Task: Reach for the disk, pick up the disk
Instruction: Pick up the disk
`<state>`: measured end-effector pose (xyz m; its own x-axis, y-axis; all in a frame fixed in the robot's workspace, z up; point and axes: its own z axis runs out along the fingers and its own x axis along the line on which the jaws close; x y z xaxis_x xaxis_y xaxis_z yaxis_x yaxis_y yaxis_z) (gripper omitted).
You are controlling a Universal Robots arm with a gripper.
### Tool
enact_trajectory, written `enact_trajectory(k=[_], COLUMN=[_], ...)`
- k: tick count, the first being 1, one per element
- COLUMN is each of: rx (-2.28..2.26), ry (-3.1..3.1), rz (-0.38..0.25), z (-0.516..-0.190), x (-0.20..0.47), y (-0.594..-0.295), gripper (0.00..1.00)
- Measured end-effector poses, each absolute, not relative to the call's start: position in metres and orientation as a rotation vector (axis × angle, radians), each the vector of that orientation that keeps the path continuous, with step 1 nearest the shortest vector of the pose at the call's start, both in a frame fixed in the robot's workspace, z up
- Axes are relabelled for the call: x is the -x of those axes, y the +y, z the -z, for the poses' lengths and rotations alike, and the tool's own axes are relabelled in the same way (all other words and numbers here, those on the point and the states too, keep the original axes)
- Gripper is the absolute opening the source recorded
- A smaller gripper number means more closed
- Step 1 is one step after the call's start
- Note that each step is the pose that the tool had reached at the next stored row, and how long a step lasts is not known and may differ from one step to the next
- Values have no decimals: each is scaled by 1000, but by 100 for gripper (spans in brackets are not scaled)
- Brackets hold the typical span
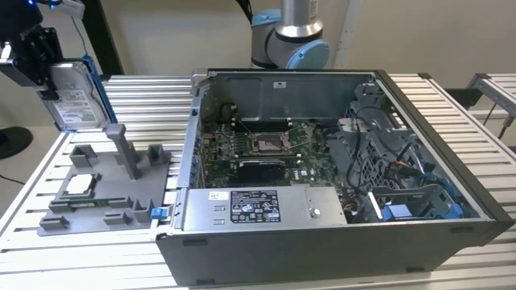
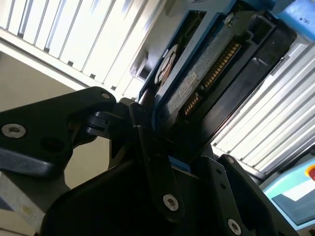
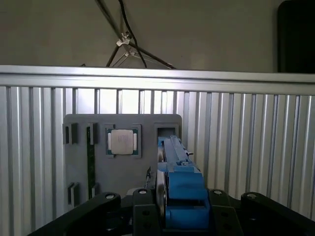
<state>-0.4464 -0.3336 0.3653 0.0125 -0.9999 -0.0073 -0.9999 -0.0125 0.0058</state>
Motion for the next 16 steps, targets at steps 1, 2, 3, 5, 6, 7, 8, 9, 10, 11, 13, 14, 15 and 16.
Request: enact_trajectory(k=[1, 2, 3, 5, 6, 7, 8, 9, 10, 11, 13, 14, 15, 16], rx=[2235, 2235, 2235, 2235, 2235, 2235, 2235, 2235, 2235, 2235, 2235, 2235, 2235, 2235], ry=[2207, 2207, 2207, 2207, 2207, 2207, 2207, 2207, 2207, 2207, 2207, 2207, 2207, 2207], rz=[-15, -15, -15, -15, -15, -15, -15, -15, -15, -15, -15, -15, -15, -15], z=[-367, -369, -371, -375, -377, -379, -381, -383, -385, -386, -390, -392, -394, -395], x=[446, 446, 446, 446, 446, 446, 446, 446, 446, 446, 446, 446, 446, 446], y=[-334, -334, -334, -334, -334, -334, -334, -334, -334, -334, -334, -334, -334, -334], gripper=[0, 0, 0, 0, 0, 0, 0, 0, 0, 0, 0, 0, 0, 0])
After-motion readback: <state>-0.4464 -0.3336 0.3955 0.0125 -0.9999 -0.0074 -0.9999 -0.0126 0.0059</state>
